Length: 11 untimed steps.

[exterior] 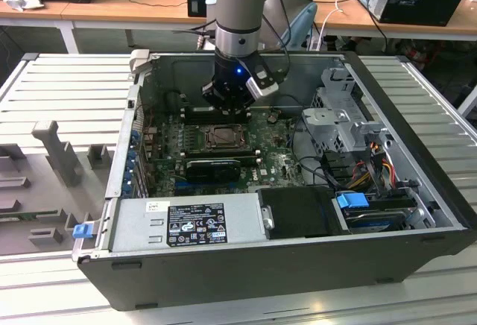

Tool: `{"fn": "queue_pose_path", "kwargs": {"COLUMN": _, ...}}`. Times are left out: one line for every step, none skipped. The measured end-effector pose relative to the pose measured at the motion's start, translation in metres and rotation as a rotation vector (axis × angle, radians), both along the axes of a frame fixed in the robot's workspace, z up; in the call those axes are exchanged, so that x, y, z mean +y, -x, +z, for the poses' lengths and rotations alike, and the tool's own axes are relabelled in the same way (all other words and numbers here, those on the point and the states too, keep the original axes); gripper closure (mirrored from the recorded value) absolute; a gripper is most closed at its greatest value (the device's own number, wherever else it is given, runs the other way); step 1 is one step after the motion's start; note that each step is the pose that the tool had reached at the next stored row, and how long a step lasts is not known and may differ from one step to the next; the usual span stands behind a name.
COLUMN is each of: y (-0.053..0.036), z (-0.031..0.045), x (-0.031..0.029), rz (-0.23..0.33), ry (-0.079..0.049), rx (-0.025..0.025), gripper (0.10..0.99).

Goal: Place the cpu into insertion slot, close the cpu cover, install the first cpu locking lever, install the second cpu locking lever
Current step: 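Install the first cpu locking lever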

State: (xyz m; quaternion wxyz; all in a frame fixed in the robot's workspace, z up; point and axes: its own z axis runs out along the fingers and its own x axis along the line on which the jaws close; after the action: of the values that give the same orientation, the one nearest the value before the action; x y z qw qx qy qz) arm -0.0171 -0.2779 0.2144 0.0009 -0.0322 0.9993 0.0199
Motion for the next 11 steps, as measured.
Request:
{"fn": "queue_pose_path", "kwargs": {"y": 0.0000, "z": 0.0037, "x": 0.0001, "rz": 0.000, "ry": 0.000, "rx": 0.0000, "gripper": 0.980}}
{"fn": "queue_pose_path", "kwargs": {"y": 0.0001, "z": 0.0037, "x": -0.0008, "rz": 0.000, "ry": 0.000, "rx": -0.0001, "gripper": 0.980}}
{"fn": "queue_pose_path", "kwargs": {"y": 0.0000, "z": 0.0037, "x": -0.0018, "rz": 0.000, "ry": 0.000, "rx": -0.0001, "gripper": 0.980}}
{"fn": "queue_pose_path", "kwargs": {"y": 0.0000, "z": 0.0037, "x": -0.0033, "rz": 0.000, "ry": 0.000, "rx": 0.0000, "gripper": 0.980}}
{"fn": "queue_pose_path", "kwargs": {"y": 0.0000, "z": 0.0037, "x": -0.0038, "rz": 0.000, "ry": 0.000, "rx": -0.0001, "gripper": 0.980}}
{"fn": "queue_pose_path", "kwargs": {"y": 0.0000, "z": 0.0037, "x": -0.0041, "rz": 0.000, "ry": 0.000, "rx": -0.0001, "gripper": 0.980}}
{"fn": "queue_pose_path", "kwargs": {"y": 0.0000, "z": 0.0037, "x": -0.0045, "rz": 0.000, "ry": 0.000, "rx": 0.0000, "gripper": 0.980}}
{"fn": "queue_pose_path", "kwargs": {"y": 0.0000, "z": 0.0037, "x": -0.0049, "rz": 0.000, "ry": 0.000, "rx": -0.0001, "gripper": 0.980}}
{"fn": "queue_pose_path", "kwargs": {"y": 0.0000, "z": 0.0037, "x": -0.0056, "rz": 0.000, "ry": 0.000, "rx": 0.0000, "gripper": 0.980}}
{"fn": "queue_pose_path", "kwargs": {"y": 0.0000, "z": 0.0037, "x": -0.0063, "rz": 0.000, "ry": 0.000, "rx": 0.0000, "gripper": 0.980}}
{"fn": "queue_pose_path", "kwargs": {"y": 0.0000, "z": 0.0037, "x": -0.0067, "rz": 0.000, "ry": 0.000, "rx": 0.0000, "gripper": 0.980}}
